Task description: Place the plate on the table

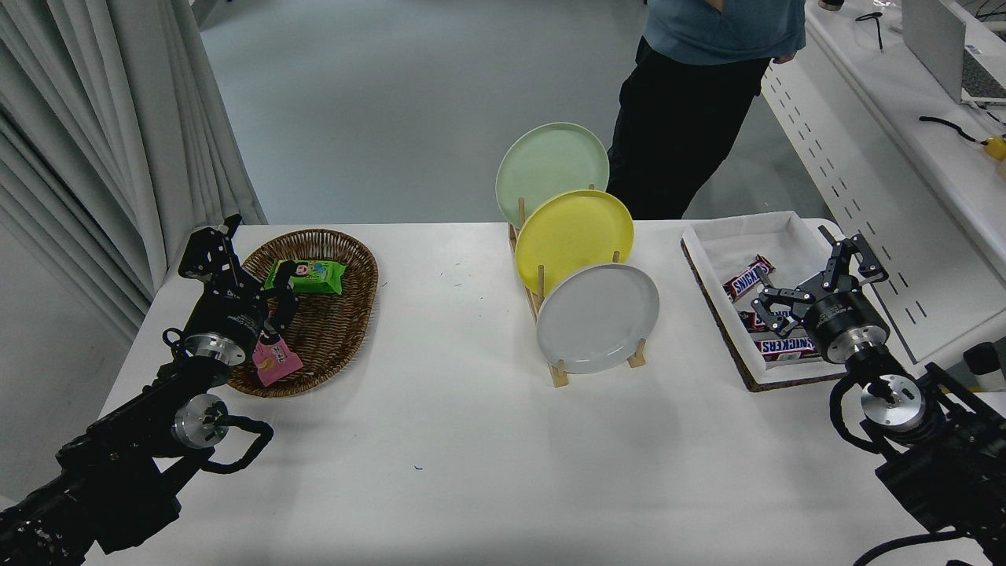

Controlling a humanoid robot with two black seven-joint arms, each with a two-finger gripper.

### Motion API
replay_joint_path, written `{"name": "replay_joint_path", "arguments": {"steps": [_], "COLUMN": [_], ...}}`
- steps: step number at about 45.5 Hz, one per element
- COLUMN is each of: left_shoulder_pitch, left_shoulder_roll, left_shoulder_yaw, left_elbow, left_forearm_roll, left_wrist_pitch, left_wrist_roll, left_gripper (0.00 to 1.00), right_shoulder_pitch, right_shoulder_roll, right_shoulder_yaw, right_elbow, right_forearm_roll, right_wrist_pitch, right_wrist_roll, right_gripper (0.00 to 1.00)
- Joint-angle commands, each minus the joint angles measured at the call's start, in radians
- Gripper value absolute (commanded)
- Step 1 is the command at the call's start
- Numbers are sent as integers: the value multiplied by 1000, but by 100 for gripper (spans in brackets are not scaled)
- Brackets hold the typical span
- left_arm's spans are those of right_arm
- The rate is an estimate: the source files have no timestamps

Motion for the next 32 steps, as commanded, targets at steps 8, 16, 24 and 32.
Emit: {"name": "replay_joint_path", "arguments": {"steps": [8,16,24,32], "left_shoulder_pitch": [-1,0,0,0], "left_shoulder_roll": [0,0,0,0], "left_shoulder_yaw": [0,0,0,0], "left_elbow": [0,0,0,0], "left_forearm_roll": [0,0,0,0], "left_wrist_pitch": [-1,1,-1,1], "left_wrist_roll": [0,0,0,0], "left_gripper": [100,100,100,100], "right_shoulder_pitch": [131,246,289,303], "right_shoulder_roll": [-130,-224,-277,-334], "right_shoulder_yaw": [-422,-698,-727,-764], "right_elbow": [73,73,82,149], "right_forearm_roll": [-7,2,-1,-4], "right_wrist_pitch": [2,2,9,106], "right_wrist_roll": [0,0,0,0], "right_gripper": [99,99,99,99]}}
